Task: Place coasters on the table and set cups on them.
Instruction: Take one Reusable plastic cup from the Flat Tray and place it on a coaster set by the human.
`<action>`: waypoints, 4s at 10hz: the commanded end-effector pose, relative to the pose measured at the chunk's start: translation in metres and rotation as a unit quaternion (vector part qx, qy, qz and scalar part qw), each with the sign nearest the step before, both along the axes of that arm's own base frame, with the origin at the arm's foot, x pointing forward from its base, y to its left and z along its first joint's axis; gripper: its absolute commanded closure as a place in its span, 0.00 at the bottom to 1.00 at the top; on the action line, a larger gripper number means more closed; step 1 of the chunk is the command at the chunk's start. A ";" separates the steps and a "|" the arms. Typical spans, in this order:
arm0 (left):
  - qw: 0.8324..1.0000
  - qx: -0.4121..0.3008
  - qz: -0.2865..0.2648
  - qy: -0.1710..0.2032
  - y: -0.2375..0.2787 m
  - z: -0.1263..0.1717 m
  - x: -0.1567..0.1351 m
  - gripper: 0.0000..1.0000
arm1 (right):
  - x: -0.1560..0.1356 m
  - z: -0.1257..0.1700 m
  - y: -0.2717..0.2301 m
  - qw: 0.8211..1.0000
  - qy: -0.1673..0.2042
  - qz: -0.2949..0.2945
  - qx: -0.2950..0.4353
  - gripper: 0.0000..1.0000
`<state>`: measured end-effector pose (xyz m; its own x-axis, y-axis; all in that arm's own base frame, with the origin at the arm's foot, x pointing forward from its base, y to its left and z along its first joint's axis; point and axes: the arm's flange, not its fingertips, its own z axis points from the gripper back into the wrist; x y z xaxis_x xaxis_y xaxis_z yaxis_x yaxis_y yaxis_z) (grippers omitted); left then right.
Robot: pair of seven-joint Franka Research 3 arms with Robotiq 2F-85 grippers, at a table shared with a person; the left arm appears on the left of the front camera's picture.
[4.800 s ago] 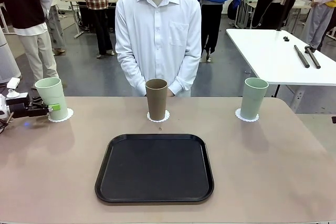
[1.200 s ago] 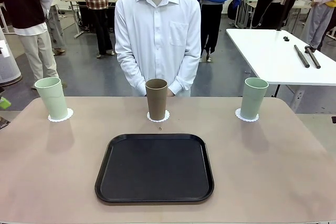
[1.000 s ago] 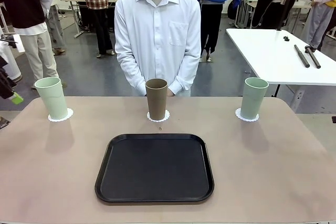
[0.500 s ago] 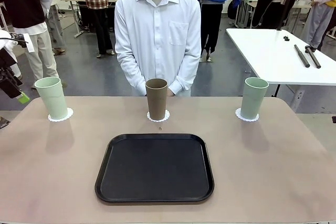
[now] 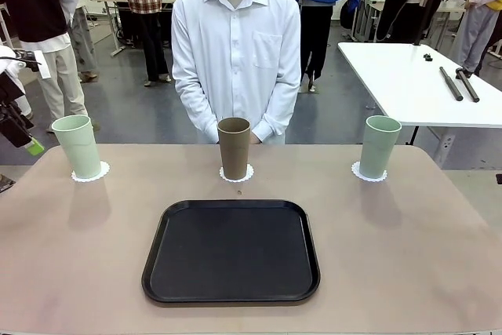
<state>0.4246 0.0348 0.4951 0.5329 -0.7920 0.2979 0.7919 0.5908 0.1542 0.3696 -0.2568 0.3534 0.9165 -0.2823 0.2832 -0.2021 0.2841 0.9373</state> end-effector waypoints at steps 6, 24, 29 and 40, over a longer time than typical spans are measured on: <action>0.997 -0.031 0.073 0.022 0.005 -0.015 -0.019 0.00 | 0.000 0.000 0.001 1.000 -0.001 0.000 0.001 0.00; 0.794 -0.536 0.157 0.239 0.212 -0.105 -0.052 0.00 | 0.000 0.000 0.001 1.000 -0.001 0.000 0.001 0.00; 0.752 -0.592 0.178 0.226 0.277 -0.137 -0.080 0.00 | 0.000 0.000 0.001 1.000 -0.001 0.000 0.001 0.00; 0.782 -0.563 0.197 0.183 0.288 -0.124 -0.082 0.00 | 0.000 0.000 0.001 1.000 -0.001 0.000 0.001 0.00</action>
<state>0.3415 0.3229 0.3743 0.8756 0.1111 0.4701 0.3889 0.4151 -0.8225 0.3694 -0.2571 0.3534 0.9164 -0.2829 0.2832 -0.2019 0.2841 0.9373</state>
